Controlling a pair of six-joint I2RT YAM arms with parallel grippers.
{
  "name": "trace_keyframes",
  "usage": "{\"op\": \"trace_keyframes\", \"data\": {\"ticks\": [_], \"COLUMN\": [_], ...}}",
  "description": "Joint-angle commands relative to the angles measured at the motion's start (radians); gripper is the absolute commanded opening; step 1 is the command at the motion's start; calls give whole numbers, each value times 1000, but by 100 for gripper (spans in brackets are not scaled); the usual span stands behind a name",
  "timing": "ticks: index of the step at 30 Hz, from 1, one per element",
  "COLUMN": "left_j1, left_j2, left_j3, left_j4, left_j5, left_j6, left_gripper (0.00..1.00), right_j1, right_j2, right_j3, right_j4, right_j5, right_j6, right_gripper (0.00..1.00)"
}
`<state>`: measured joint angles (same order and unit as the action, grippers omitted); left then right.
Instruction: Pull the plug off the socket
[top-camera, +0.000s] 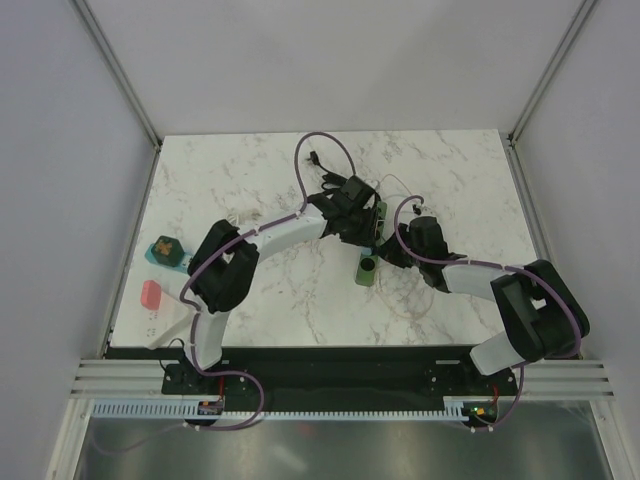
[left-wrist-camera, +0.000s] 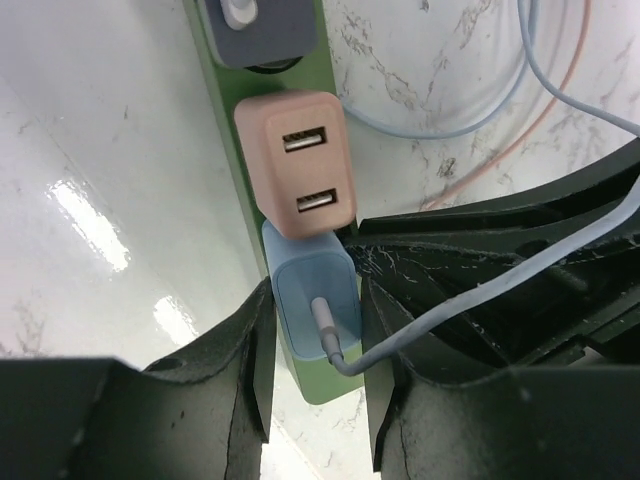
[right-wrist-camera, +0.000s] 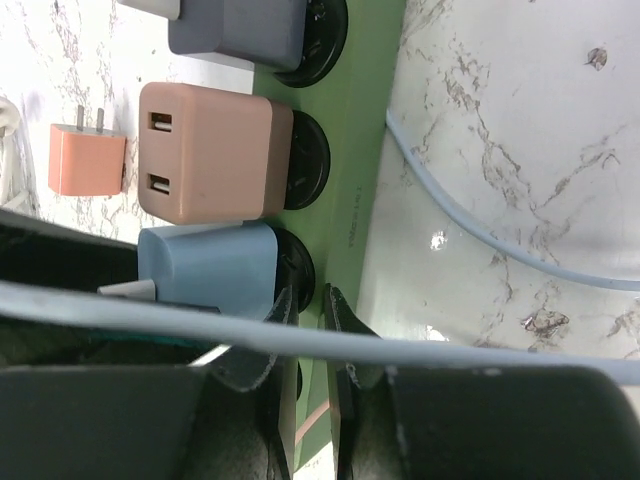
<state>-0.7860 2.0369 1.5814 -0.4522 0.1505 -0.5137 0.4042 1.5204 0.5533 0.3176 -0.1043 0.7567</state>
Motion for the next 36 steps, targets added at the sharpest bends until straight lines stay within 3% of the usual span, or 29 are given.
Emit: {"op": "trace_keyframes", "data": {"ticks": [1, 8, 10, 13, 16, 17, 18, 19, 20, 21, 23, 27, 33, 36], "left_j1": [-116, -153, -144, -82, 34, 48, 54, 47, -16, -60, -143, -147, -110, -102], "left_j2": [-84, -101, -104, -107, -122, -122, -119, -122, -129, -126, -124, -121, -139, -142], "left_j3": [124, 117, 115, 79, -73, -107, -125, -91, -40, 12, 94, 94, 68, 68], "left_j4": [-81, -102, -102, -62, 162, 281, 283, 221, 125, -40, -92, -106, -40, -29], "left_j5": [-67, -251, -223, -8, 391, 437, 443, 392, 118, -35, -255, -249, 7, -21], "left_j6": [76, 176, 173, 94, -133, -176, -189, -157, -20, 42, 142, 139, 92, 84], "left_gripper": [2, 2, 2, 2, 2, 2, 2, 2, 2, 2, 2, 2, 2, 2], "right_j1": [15, 19, 21, 24, 30, 30, 33, 35, 35, 35, 38, 39, 42, 42], "right_j2": [81, 90, 93, 89, 80, 72, 69, 63, 58, 55, 50, 55, 40, 6], "right_j3": [-36, -33, -30, -27, -26, -26, -27, -29, -30, -30, -30, -29, -39, -39], "right_j4": [-189, -187, -187, -187, -186, -186, -183, -183, -183, -184, -186, -186, -184, -199], "right_j5": [77, 78, 75, 72, 64, 61, 61, 61, 63, 61, 58, 63, 54, 43], "right_j6": [-42, -40, -39, -39, -37, -40, -40, -37, -37, -40, -42, -43, -49, -54], "right_gripper": [20, 20, 20, 21, 21, 21, 22, 22, 22, 23, 23, 23, 25, 27]}}
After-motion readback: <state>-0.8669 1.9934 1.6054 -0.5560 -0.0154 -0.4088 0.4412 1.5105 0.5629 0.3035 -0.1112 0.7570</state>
